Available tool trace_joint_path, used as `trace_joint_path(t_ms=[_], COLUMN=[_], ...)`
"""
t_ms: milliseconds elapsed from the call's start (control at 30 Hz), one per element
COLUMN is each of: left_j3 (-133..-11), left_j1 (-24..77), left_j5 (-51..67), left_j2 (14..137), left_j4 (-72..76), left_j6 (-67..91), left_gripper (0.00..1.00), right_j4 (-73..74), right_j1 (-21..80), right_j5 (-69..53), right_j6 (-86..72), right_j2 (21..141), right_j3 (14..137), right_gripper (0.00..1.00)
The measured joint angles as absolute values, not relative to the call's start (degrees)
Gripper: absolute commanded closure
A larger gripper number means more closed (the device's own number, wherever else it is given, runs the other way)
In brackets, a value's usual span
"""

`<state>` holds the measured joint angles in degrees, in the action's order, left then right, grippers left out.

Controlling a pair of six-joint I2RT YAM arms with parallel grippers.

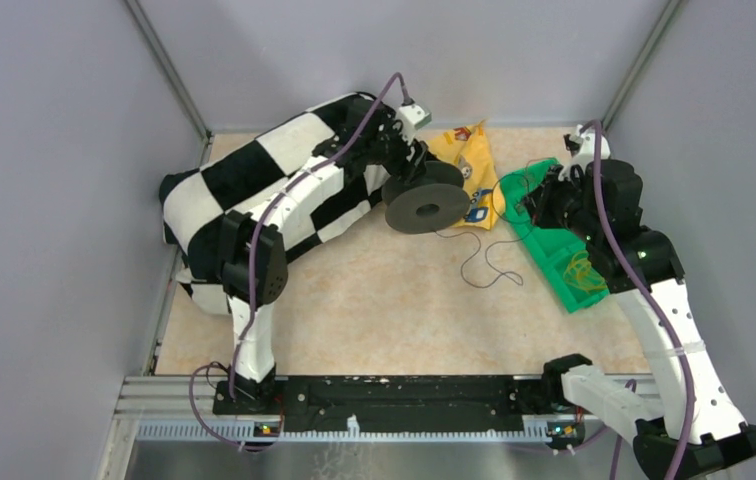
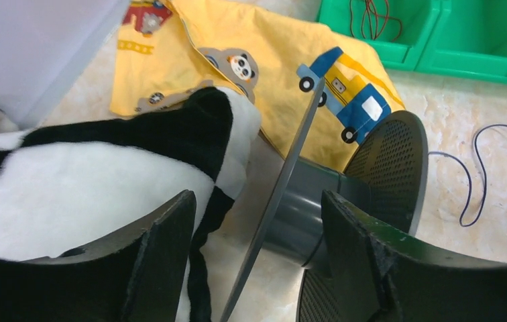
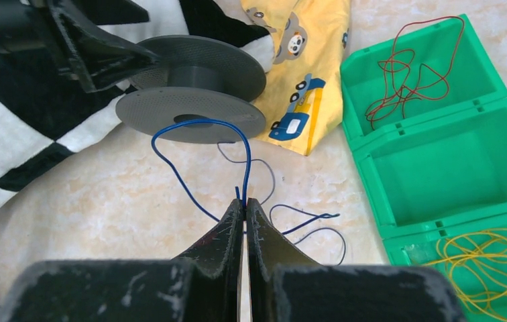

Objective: Wrap the cables

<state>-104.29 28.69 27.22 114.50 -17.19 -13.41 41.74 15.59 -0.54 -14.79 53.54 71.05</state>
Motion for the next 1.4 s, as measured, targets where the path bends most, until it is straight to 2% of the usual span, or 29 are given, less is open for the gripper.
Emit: trace_joint_path(t_ms=[100, 167, 200, 267, 300, 367, 700, 900, 1133, 1400], left_j3=[-104.3, -104.3, -104.3, -104.3, -104.3, -104.2, -88.7, -82.4, -73.3, -72.3], left_j1=[29.1, 29.3, 29.5, 29.7, 29.8, 29.9, 33.1, 39.7, 45.3, 44.9], left_j5=[27.1, 26.8, 26.5, 25.9, 25.8, 25.6, 18.7, 5.1, -11.7, -14.0], left_j2=[116.5, 117.8, 118.4, 118.7, 118.7, 118.5, 109.2, 105.2, 99.5, 98.9], left_j4=[-17.2, -17.2, -17.3, -17.7, -18.1, -17.9, -8.9, -3.9, 3.6, 8.7], left_j6=[-13.6, -13.5, -13.6, -13.1, -13.1, -12.1, 3.9, 8.1, 5.5, -3.5], left_gripper=[0.36, 0.52, 0.66, 0.80, 0.83, 1.00, 1.00, 1.00, 1.00, 1.00], right_j4=[41.6, 41.6, 41.7, 41.8, 41.8, 42.1, 40.7, 38.5, 37.8, 39.3], right_j1=[15.6, 15.6, 15.6, 15.6, 15.6, 15.6, 16.7, 26.4, 27.6, 27.6], right_j5=[-1.5, -1.8, -1.8, -1.8, -1.8, -1.8, -8.3, -8.2, -5.8, -1.6], right_j6=[-15.2, -15.3, -15.4, -15.4, -15.4, -15.4, -15.0, -16.2, -17.2, -17.1], right_j2=[53.6, 53.7, 53.8, 53.8, 53.8, 53.8, 55.9, 62.8, 63.0, 61.3], right_j3=[71.1, 71.1, 71.1, 71.1, 71.1, 71.1, 71.3, 73.3, 73.3, 73.2], right_gripper=[1.00, 1.00, 1.00, 1.00, 1.00, 1.00, 1.00, 1.00, 1.00, 1.00])
